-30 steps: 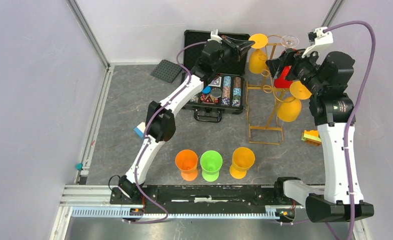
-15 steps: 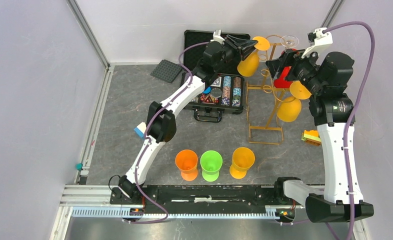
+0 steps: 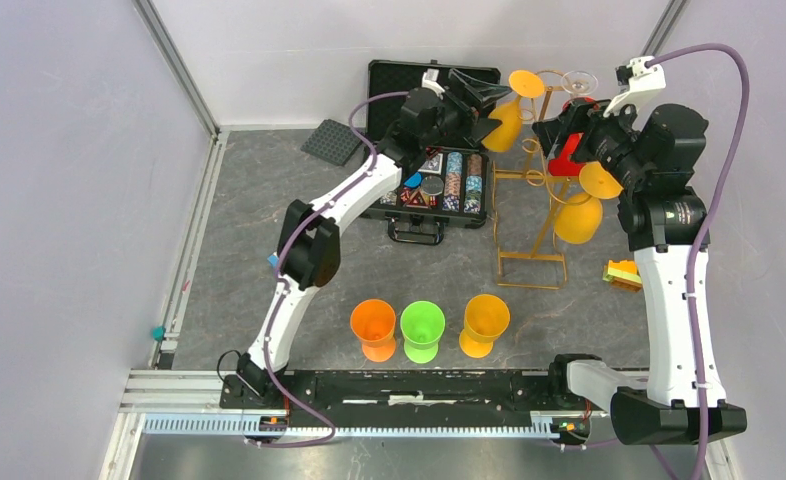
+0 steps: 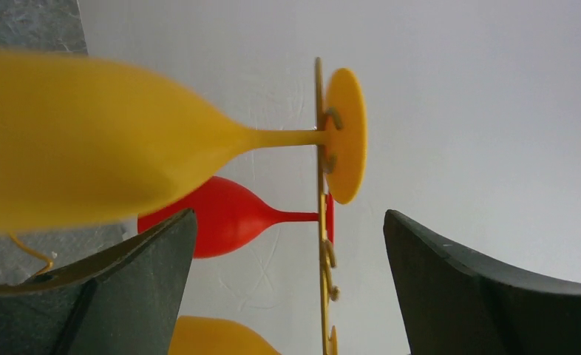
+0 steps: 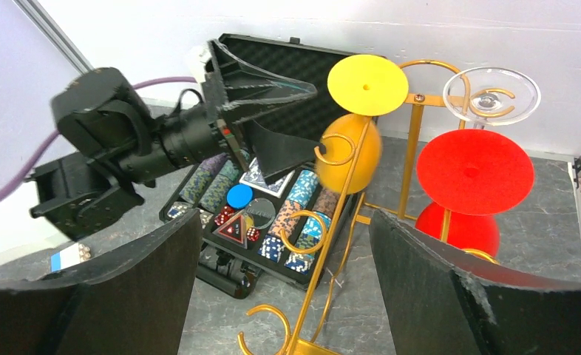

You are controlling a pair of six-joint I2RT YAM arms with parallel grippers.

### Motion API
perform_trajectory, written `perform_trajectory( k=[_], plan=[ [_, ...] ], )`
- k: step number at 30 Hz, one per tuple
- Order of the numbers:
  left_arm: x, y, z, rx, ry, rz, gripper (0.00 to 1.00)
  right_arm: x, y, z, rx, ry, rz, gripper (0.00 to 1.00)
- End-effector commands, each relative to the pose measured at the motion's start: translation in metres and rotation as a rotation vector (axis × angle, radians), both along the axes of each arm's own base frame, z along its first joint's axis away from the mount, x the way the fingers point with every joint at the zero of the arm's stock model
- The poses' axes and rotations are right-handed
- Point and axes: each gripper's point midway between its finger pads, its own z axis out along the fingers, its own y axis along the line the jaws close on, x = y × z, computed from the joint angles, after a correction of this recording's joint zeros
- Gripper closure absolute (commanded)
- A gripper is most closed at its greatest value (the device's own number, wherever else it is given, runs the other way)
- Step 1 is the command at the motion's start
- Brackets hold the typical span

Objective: Place the wine glass upside down on the wine glass rack

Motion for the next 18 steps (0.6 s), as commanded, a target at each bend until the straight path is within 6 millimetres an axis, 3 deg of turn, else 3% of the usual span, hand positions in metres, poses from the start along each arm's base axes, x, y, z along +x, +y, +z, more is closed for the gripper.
perform_trajectory(
  k=[1, 6, 10, 18],
  plan=[
    [-0.031, 0.036, 0.086, 0.021, -0.237, 0.016, 0.00, 0.000, -0.002, 0.012, 0.004, -0.045, -0.008, 0.12],
    [-0.047, 0.069, 0.091, 0.155, -0.324, 0.058, 0.00, 0.004, 0.001, 0.009, 0.020, -0.031, 0.002, 0.13],
    [-0.062, 0.102, 0.083, 0.328, -0.393, 0.085, 0.00, 0.008, 0.002, 0.005, 0.032, -0.015, 0.008, 0.12],
    [-0.110, 0.180, 0.025, 0.763, -0.466, 0.077, 0.00, 0.018, 0.003, -0.007, 0.053, 0.025, 0.008, 0.13]
  ],
)
